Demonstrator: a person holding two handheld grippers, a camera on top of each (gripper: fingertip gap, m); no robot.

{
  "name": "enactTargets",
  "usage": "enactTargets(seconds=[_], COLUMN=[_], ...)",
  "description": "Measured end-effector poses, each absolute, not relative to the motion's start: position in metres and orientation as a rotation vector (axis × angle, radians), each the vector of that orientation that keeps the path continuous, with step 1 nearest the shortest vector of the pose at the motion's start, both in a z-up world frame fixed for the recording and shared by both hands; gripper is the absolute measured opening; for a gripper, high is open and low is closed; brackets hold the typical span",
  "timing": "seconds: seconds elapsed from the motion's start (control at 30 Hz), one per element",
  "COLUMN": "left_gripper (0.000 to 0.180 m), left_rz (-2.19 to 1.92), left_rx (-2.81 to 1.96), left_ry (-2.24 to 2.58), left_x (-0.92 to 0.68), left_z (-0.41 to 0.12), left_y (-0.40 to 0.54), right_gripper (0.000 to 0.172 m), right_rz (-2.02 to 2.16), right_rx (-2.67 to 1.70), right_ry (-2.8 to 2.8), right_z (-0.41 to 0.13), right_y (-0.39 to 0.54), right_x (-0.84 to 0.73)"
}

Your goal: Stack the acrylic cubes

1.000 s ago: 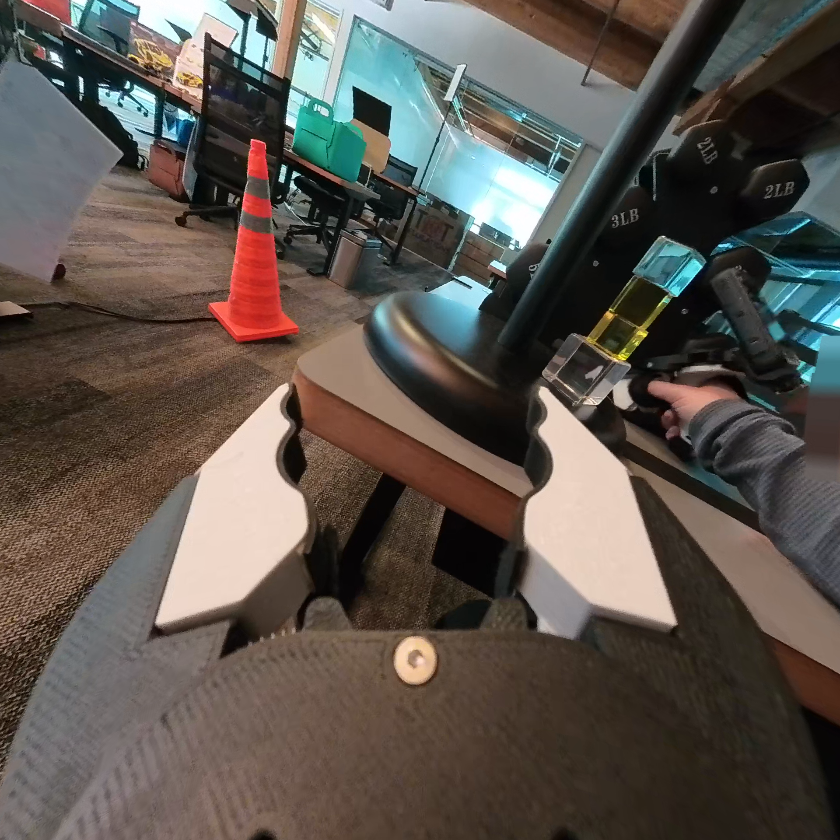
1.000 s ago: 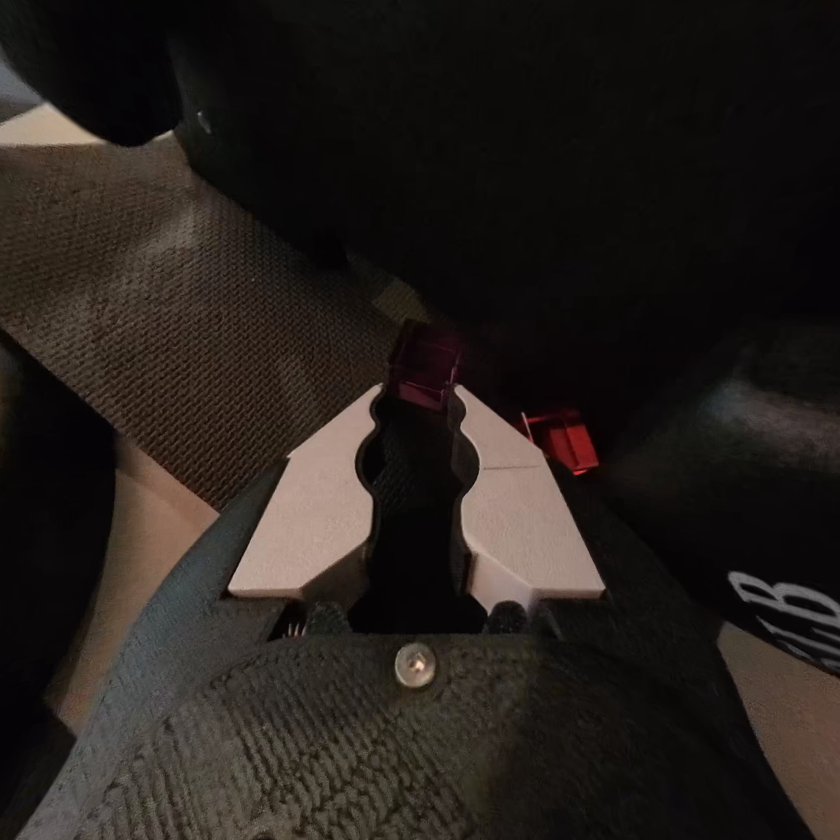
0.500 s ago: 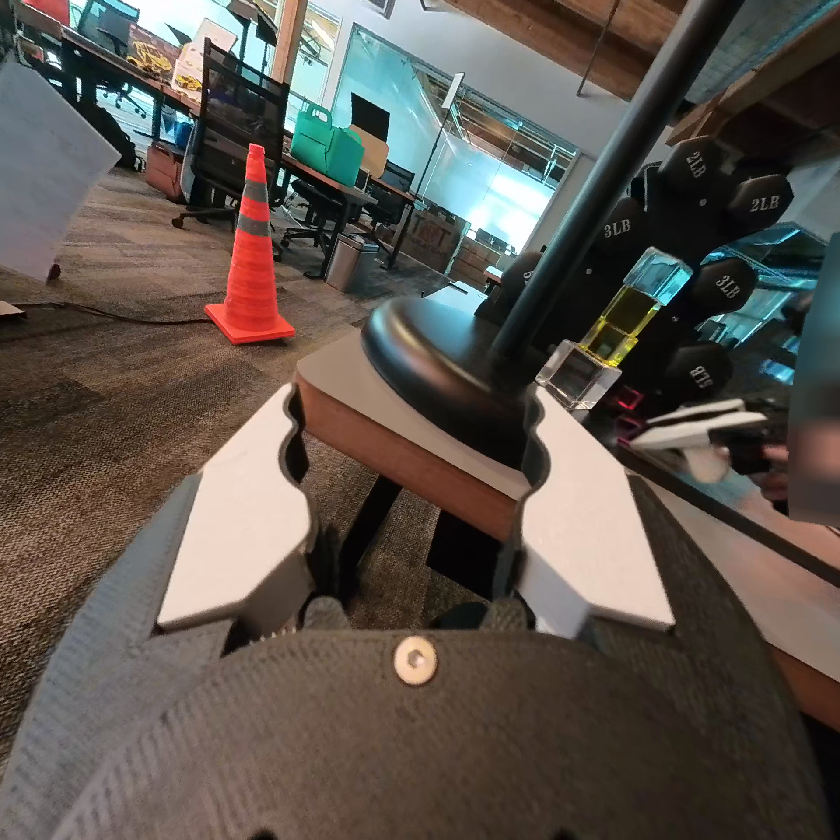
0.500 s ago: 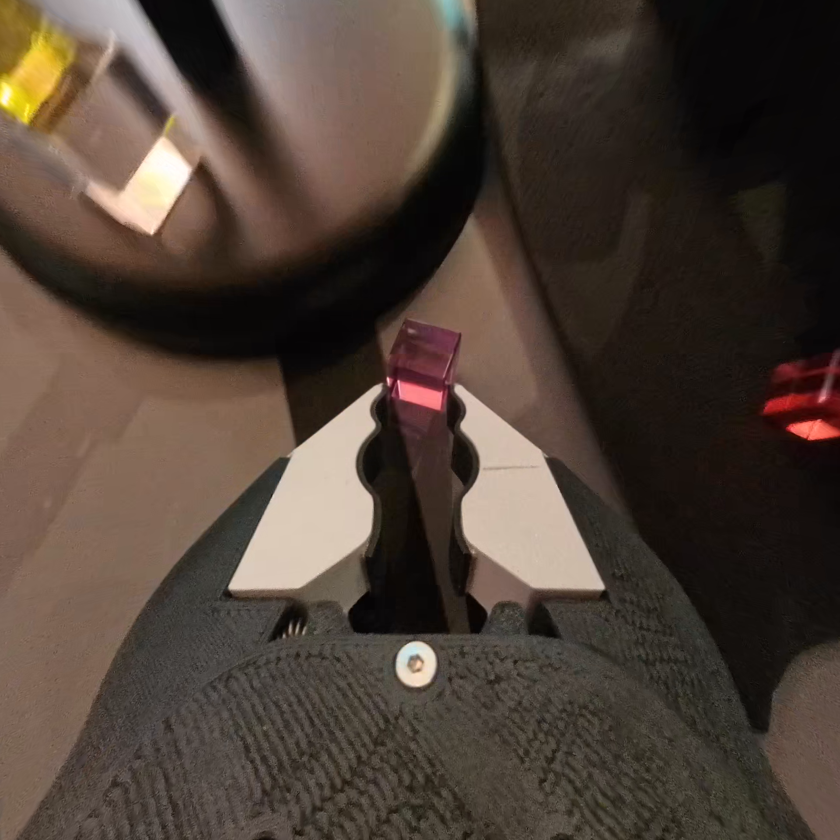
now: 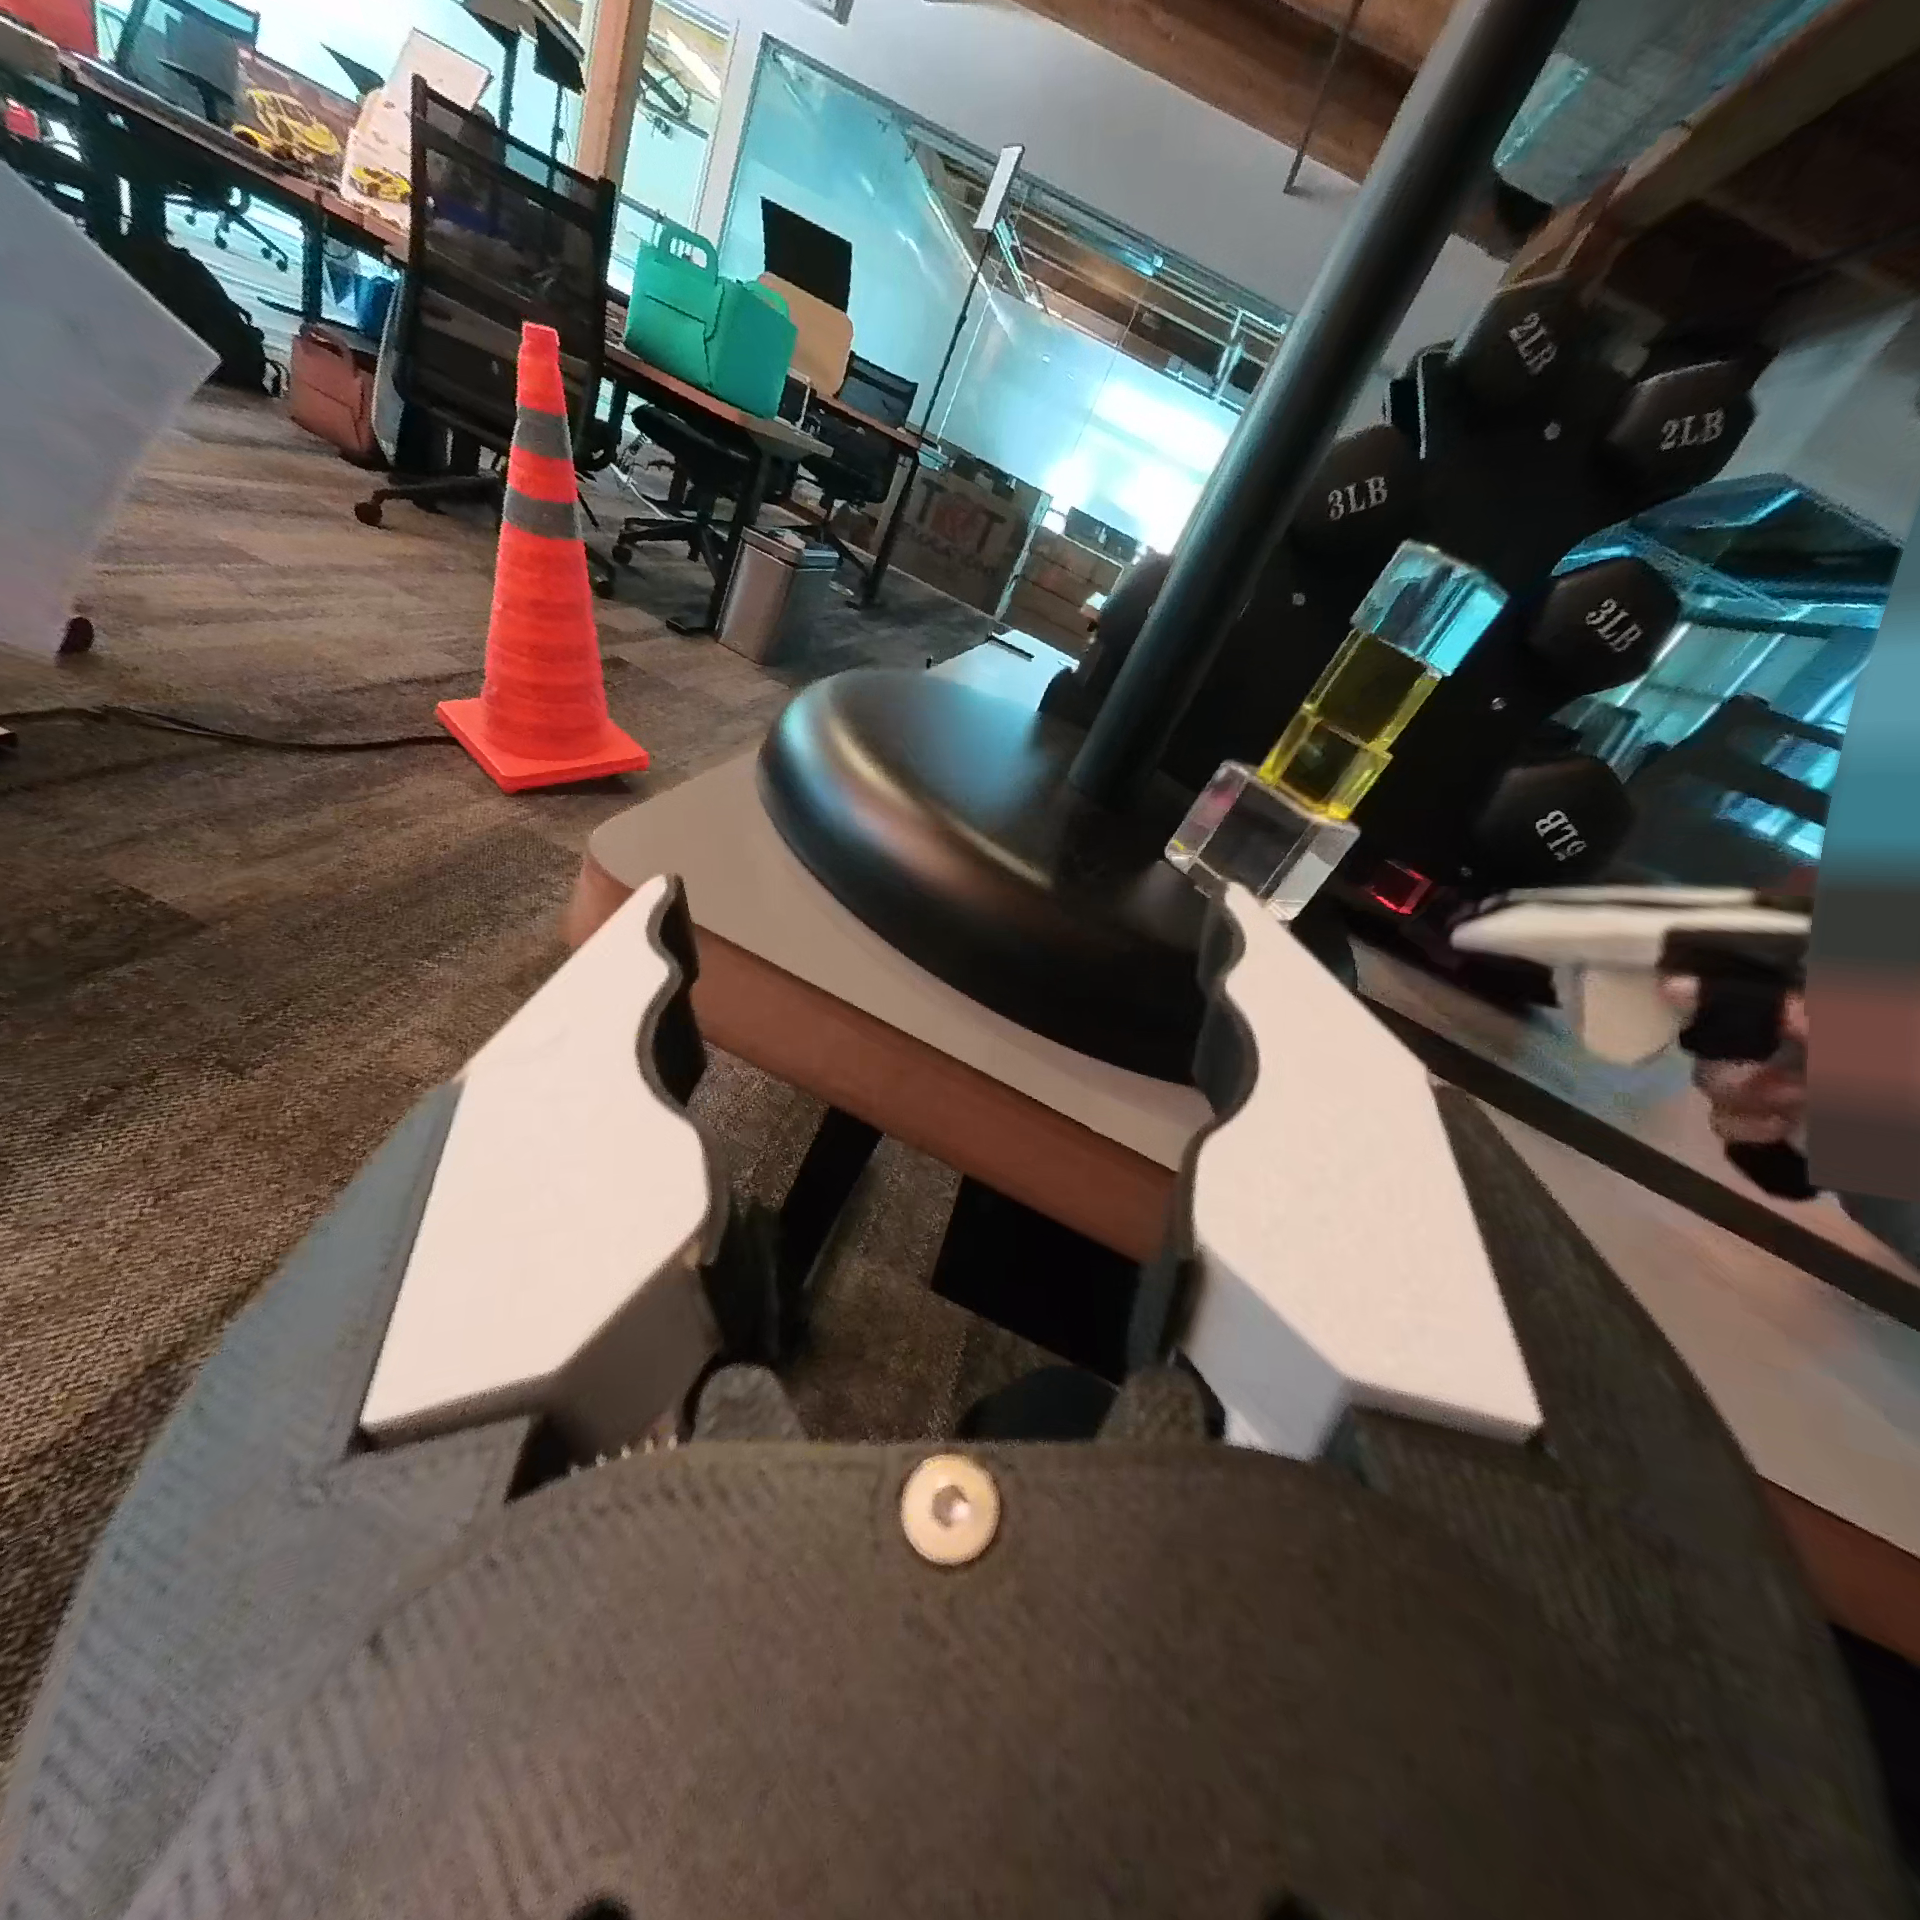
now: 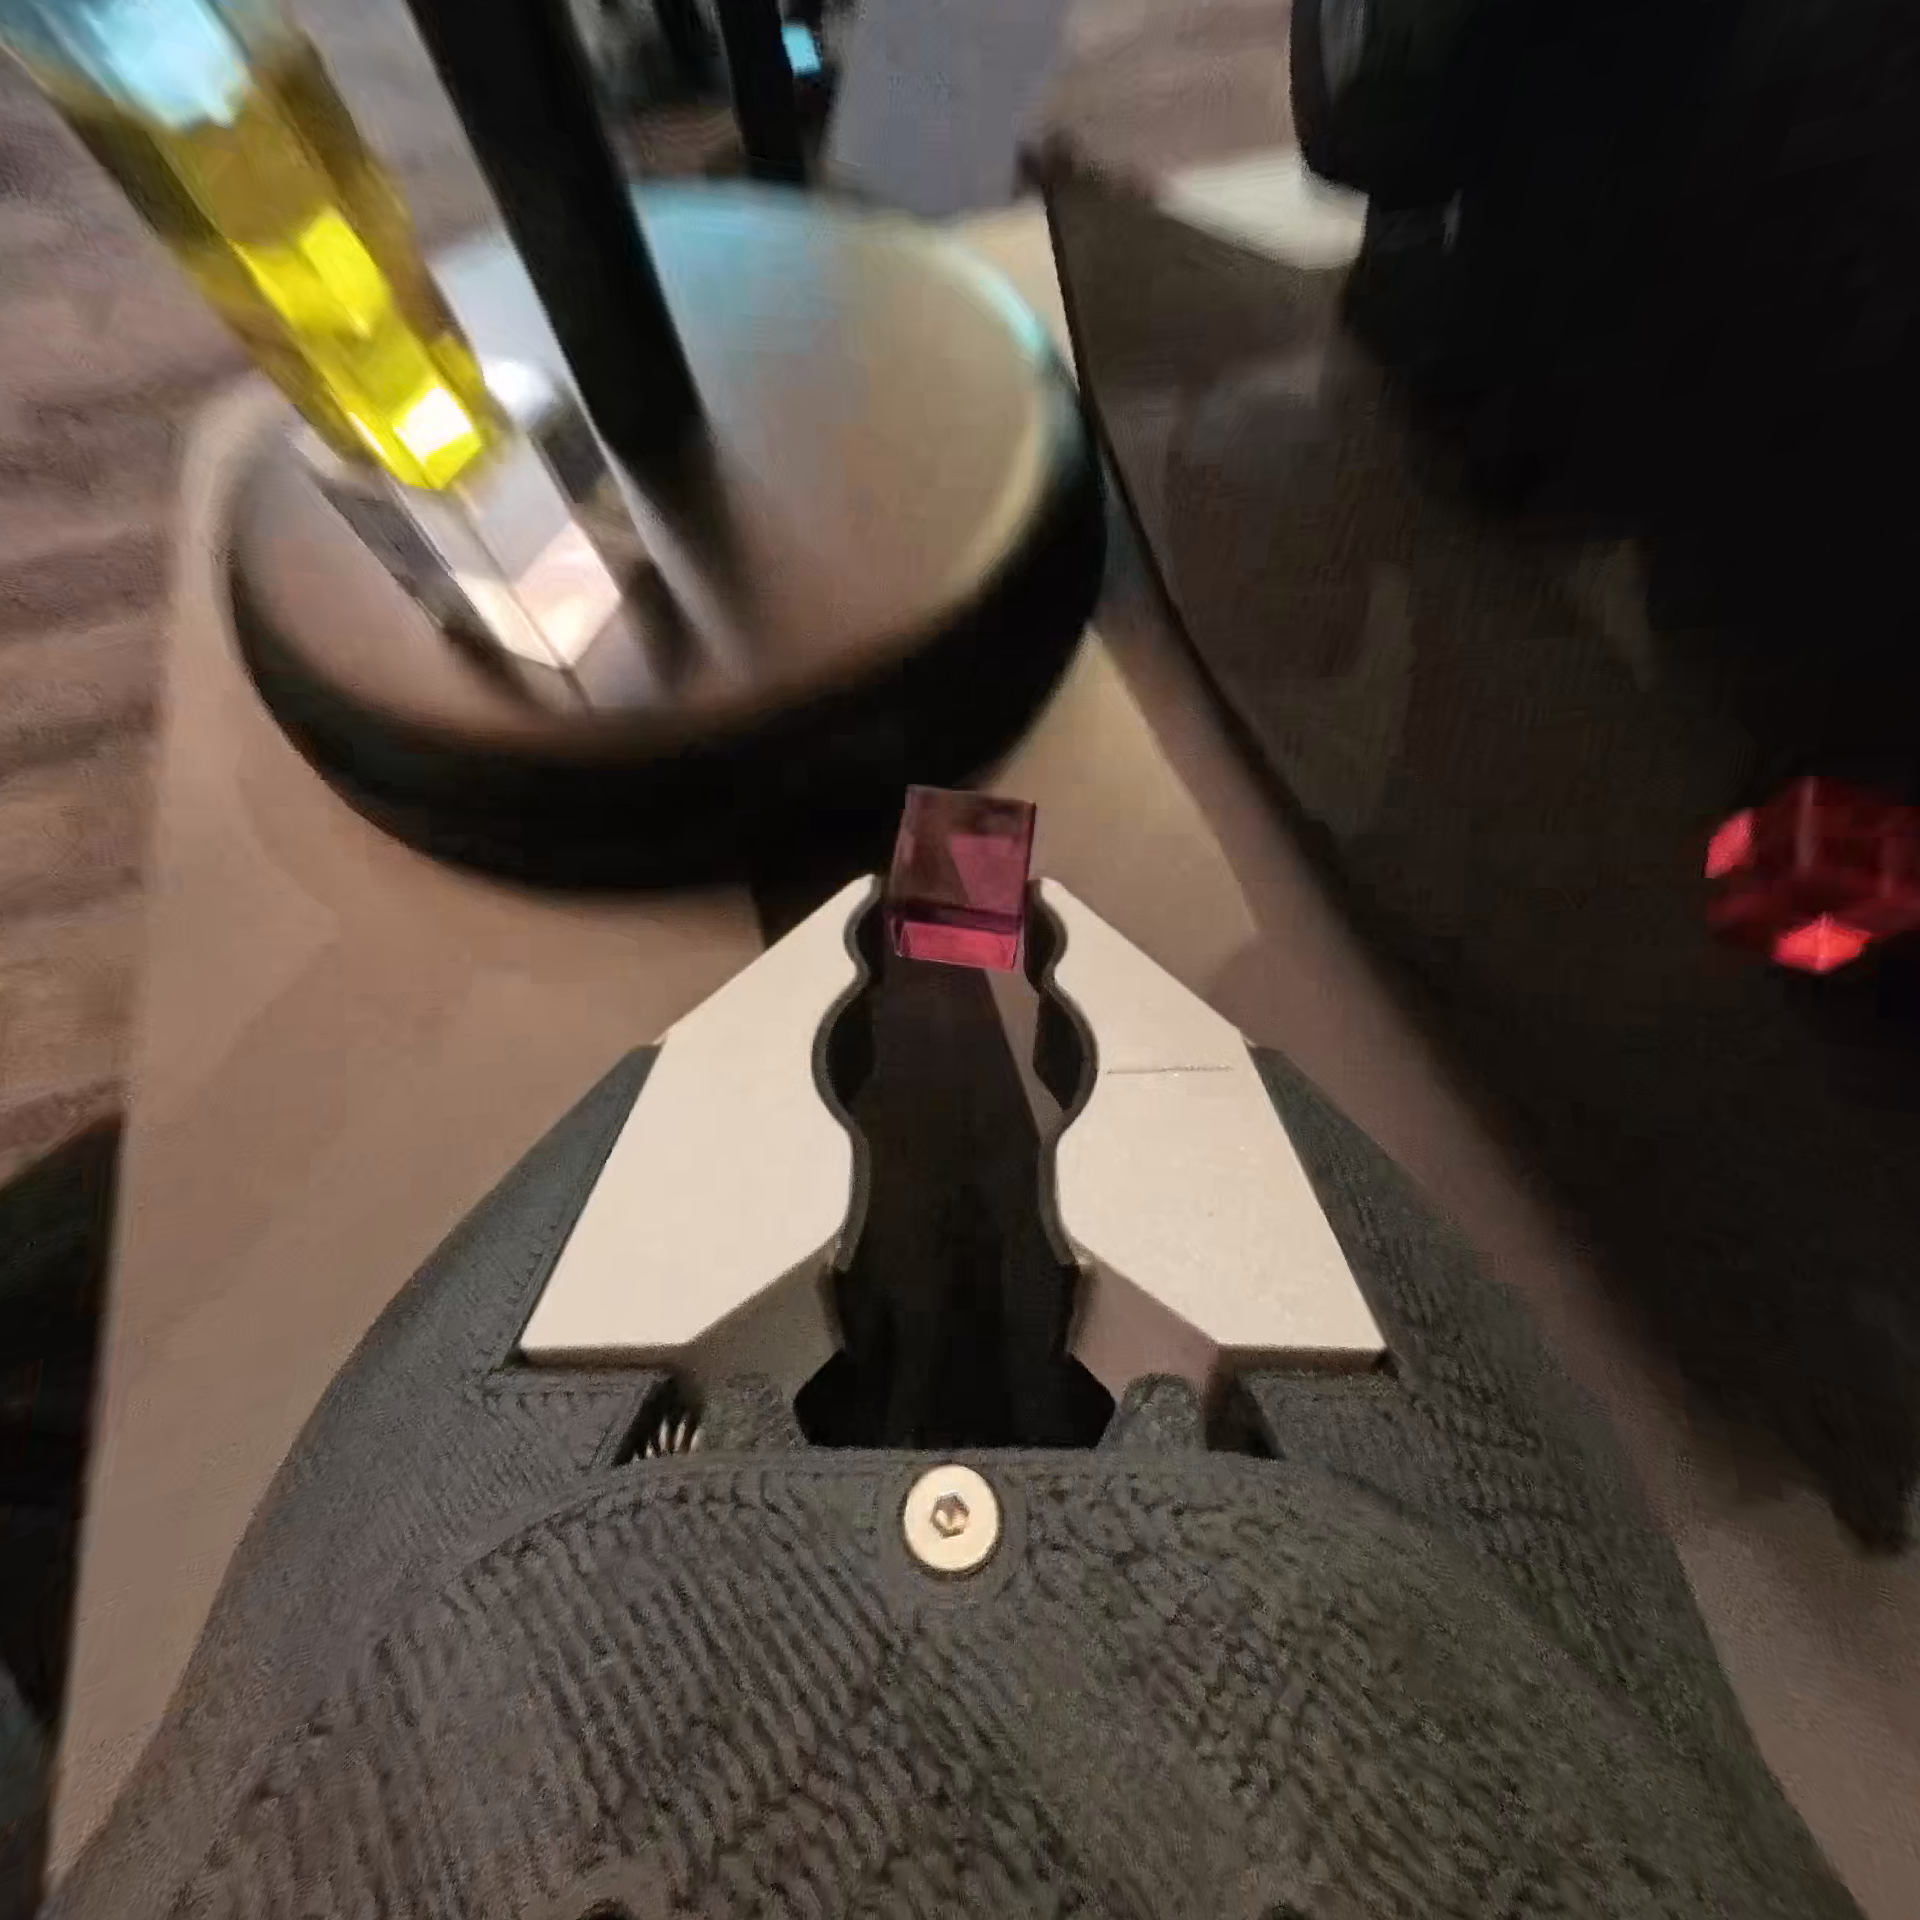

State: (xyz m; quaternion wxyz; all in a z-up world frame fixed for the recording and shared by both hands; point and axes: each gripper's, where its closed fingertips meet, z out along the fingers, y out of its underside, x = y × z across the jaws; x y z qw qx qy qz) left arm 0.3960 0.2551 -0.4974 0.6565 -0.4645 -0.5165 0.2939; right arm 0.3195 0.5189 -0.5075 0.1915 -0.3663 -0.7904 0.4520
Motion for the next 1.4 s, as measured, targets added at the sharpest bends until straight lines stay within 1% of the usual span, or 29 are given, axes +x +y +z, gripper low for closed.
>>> enactTargets(seconds=[0.13,0.23,0.33,0.47,0.57,0.73,0.77,0.83,0.93,1.0,1.03,1.13,1.2,1.27,1.3,1.4], left_gripper=[0.097,0.097,0.096,0.096,0.096,0.093,0.093,0.093,0.094,0.094,0.094,0.095,0.095,0.095,0.095,0.095], left_rz=[0.682,0.699,0.713,0.729,0.735,0.735,0.736,0.739,0.724,0.717,0.713,0.694,0.684,0.672,0.666,0.661], left_rx=[-1.049,-1.052,-1.052,-1.047,-1.040,-1.036,-1.038,-1.040,-1.032,-1.027,-1.025,-1.021,-1.027,-1.034,-1.037,-1.043], left_ry=[-1.169,-1.159,-1.152,-1.153,-1.157,-1.166,-1.167,-1.169,-1.173,-1.177,-1.179,-1.176,-1.172,-1.169,-1.167,-1.165], left_x=[0.400,0.404,0.407,0.411,0.413,0.413,0.413,0.413,0.411,0.410,0.409,0.406,0.404,0.403,0.402,0.402], left_z=[-0.492,-0.487,-0.483,-0.480,-0.479,-0.479,-0.480,-0.482,-0.484,-0.486,-0.487,-0.489,-0.491,-0.492,-0.493,-0.494], left_y=[0.254,0.255,0.255,0.252,0.248,0.247,0.247,0.246,0.245,0.243,0.243,0.245,0.248,0.252,0.254,0.257], right_gripper=[0.024,0.024,0.025,0.024,0.024,0.025,0.027,0.042,0.043,0.034,0.029,0.028,0.034,0.039,0.039,0.050], right_rz=[1.663,1.734,1.650,1.490,1.397,1.400,1.416,1.454,1.485,1.418,1.353,1.160,1.130,1.114,1.101,1.036], right_rx=[-0.727,-0.497,-0.370,-0.320,-0.310,-0.329,-0.336,-0.376,-0.558,-0.772,-0.888,-1.226,-1.399,-1.489,-1.503,-1.485], right_ry=[-2.197,-2.295,-2.448,-2.571,-2.605,-2.554,-2.517,-2.408,-2.170,-1.967,-1.878,-1.828,-1.860,-1.847,-1.831,-1.775], right_z=[-0.417,-0.377,-0.370,-0.382,-0.392,-0.390,-0.387,-0.376,-0.363,-0.369,-0.380,-0.445,-0.485,-0.510,-0.517,-0.525], right_y=[0.465,0.430,0.406,0.392,0.388,0.391,0.394,0.409,0.458,0.513,0.544,0.613,0.631,0.639,0.641,0.641], right_x=[0.327,0.333,0.335,0.334,0.331,0.327,0.326,0.324,0.309,0.289,0.280,0.267,0.264,0.258,0.254,0.238])
